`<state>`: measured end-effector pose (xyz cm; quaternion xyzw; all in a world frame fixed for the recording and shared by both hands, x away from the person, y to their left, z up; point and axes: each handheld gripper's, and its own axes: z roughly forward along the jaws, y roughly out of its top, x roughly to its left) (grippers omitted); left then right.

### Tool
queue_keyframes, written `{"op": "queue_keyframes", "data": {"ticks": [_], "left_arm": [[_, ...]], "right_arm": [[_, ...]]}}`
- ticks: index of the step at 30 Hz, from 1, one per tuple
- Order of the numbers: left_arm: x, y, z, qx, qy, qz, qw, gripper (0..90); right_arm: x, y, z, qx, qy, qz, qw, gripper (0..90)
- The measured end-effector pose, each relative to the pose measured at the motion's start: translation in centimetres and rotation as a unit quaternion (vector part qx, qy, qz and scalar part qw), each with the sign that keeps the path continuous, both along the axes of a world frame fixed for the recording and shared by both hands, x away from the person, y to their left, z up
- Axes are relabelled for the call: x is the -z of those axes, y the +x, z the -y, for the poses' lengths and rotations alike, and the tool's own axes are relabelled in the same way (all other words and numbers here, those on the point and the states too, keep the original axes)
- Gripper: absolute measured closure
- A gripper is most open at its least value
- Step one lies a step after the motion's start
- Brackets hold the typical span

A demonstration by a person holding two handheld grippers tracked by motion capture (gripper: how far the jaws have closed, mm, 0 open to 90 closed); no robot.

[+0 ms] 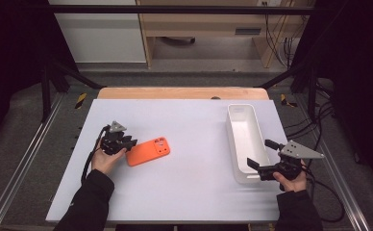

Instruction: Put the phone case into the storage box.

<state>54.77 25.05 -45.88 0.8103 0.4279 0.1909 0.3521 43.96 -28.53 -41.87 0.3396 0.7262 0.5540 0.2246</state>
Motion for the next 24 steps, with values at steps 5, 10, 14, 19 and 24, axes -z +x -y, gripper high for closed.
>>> {"op": "queue_keyframes", "data": {"ticks": [5,10,14,19,24], "left_arm": [[0.41,0.15,-0.30,-0.005,0.001,-0.011,0.9999,73.6],[0.56,0.24,-0.41,-0.009,0.002,-0.015,0.9998,78.9],[0.62,0.26,-0.54,-0.012,0.000,-0.016,0.9998,84.6],[0.83,0.34,-0.53,-0.013,0.006,-0.023,0.9996,89.4],[0.93,0.37,-0.58,-0.015,0.009,-0.029,0.9994,89.8]], "right_arm": [[0.01,0.01,-0.01,0.000,0.000,0.000,1.0000,0.4],[0.01,0.01,-0.02,0.000,-0.001,0.000,1.0000,0.4],[0.02,0.02,-0.02,-0.001,-0.001,0.000,1.0000,0.4],[0.00,0.00,-0.01,0.000,0.000,0.000,1.0000,0.4],[0.01,0.01,-0.02,-0.001,-0.001,0.000,1.0000,0.4]]}}
